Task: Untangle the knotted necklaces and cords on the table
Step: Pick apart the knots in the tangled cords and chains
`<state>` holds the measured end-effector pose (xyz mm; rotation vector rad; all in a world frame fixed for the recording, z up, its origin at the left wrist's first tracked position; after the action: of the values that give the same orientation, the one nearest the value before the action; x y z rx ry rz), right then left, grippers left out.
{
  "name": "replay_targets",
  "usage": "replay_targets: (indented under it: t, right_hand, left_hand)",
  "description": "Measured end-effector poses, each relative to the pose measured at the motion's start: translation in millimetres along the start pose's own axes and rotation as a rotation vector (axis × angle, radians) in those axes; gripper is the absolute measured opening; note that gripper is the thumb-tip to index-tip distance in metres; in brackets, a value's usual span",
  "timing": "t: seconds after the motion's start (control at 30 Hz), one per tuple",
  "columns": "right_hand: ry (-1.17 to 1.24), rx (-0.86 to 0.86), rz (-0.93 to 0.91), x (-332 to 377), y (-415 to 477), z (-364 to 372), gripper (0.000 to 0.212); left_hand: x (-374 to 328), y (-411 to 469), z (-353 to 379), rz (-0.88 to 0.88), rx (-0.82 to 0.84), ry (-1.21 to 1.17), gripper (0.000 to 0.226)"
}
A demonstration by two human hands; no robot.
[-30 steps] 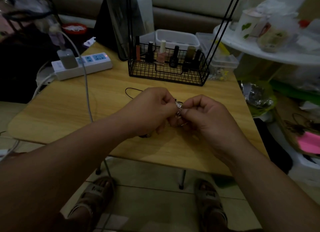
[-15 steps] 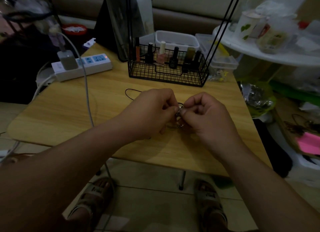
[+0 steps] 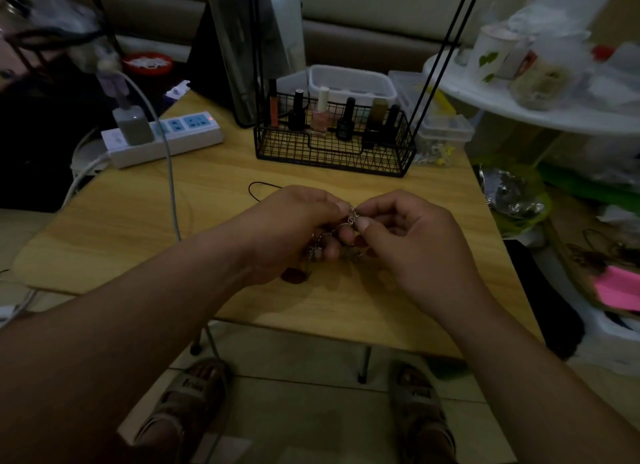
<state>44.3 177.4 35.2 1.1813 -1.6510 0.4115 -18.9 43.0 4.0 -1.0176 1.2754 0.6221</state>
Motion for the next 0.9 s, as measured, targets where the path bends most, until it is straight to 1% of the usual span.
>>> replay_targets:
  t: [0.1, 0.37, 0.43, 0.6, 0.77, 0.87, 0.9]
  right_hand:
    - [-0.032, -0.003, -0.016, -1, -1, 0, 0.006]
    - [-0.136, 0.039, -0.078, -2, 0, 2, 0.01]
    - [-0.181, 0.047, -0.112, 0, -1, 3, 0.01]
    - [-0.214, 0.072, -0.133, 2, -1, 3, 0.013]
    - [-0.331, 0.036, -0.222, 8, -4, 5, 0.011]
    - [-0.389, -0.047, -0.273, 14, -3, 0, 0.008]
    - [-0.373, -0.079, -0.256, 15, -2, -3, 0.008]
  left_hand:
    - [-2, 1, 0, 0.015, -0.004, 0.011, 0.02]
    - [-11, 0, -5, 0.154, -0.064, 0.22, 0.016]
    - [-10, 0, -6, 0.156, -0.072, 0.226, 0.019]
    - [-8, -1, -5, 0.135, -0.056, 0.218, 0.019]
    - [-10, -3, -4, 0.164, -0.094, 0.296, 0.019]
    - [-11, -2, -6, 0.172, -0.149, 0.31, 0.016]
    - [-11, -1, -7, 0.158, -0.165, 0.294, 0.017]
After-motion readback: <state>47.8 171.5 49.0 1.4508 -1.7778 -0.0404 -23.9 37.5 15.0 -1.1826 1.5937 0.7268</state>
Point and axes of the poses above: each hand's wrist, its own y-axis towards the middle knuckle, its own z-axis out of the palm, x = y × z, the point moved 9 cm from there along y, towards the middle knuckle, and after that the axes turned 13 degrees about -x, right-handed, at the moved point
